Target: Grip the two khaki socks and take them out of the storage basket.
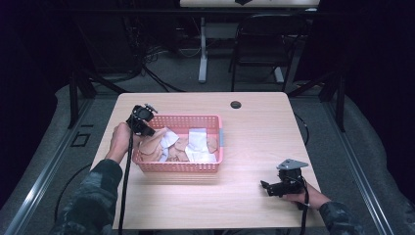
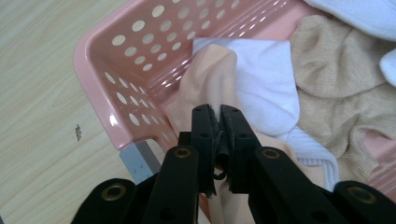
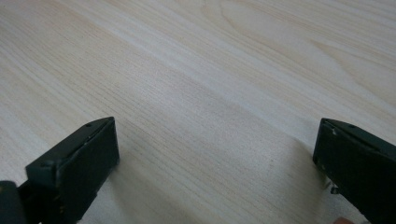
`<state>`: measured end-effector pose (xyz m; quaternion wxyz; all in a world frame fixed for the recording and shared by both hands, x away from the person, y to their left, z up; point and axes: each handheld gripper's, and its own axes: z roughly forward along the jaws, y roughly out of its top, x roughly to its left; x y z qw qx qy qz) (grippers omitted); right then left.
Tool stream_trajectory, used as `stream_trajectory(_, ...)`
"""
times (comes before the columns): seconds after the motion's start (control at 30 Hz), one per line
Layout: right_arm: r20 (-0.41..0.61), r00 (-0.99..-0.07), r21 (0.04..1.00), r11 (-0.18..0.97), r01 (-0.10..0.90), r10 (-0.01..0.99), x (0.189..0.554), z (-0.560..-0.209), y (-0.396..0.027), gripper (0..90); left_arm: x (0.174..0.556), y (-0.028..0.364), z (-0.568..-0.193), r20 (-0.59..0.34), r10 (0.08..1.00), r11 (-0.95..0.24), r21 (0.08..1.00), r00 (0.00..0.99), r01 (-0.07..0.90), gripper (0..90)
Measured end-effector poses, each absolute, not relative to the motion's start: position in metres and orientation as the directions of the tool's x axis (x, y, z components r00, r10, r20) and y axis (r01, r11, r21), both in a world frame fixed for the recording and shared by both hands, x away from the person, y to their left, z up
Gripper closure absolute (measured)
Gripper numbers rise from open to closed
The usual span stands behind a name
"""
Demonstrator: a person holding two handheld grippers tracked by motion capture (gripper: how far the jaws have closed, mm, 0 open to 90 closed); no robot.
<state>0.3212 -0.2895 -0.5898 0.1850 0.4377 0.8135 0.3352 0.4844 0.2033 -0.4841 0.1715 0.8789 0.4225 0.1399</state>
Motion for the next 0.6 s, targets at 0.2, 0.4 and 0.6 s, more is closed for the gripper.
stream_trajectory(0.2, -0.007, -0.548, 0.707, 0.392, 0.589, 0.836, 0.321, -0.590, -0.289, 0.0, 0.480, 0.205, -0.476, 0.092, 0.794, -0.572, 0.447, 0.600, 0.688, 86.2)
stream_trajectory(0.4, -0.008, -0.548, 0.707, 0.392, 0.589, 0.836, 0.321, -0.590, -0.289, 0.0, 0.476, 0.206, -0.460, 0.078, 0.797, -0.557, 0.480, 0.599, 0.678, 86.3)
stream_trajectory(0.6, -0.007, -0.549, 0.708, 0.392, 0.588, 0.836, 0.321, -0.590, -0.289, 0.0, 0.472, 0.202, -0.445, 0.079, 0.789, -0.561, 0.499, 0.610, 0.660, 86.3)
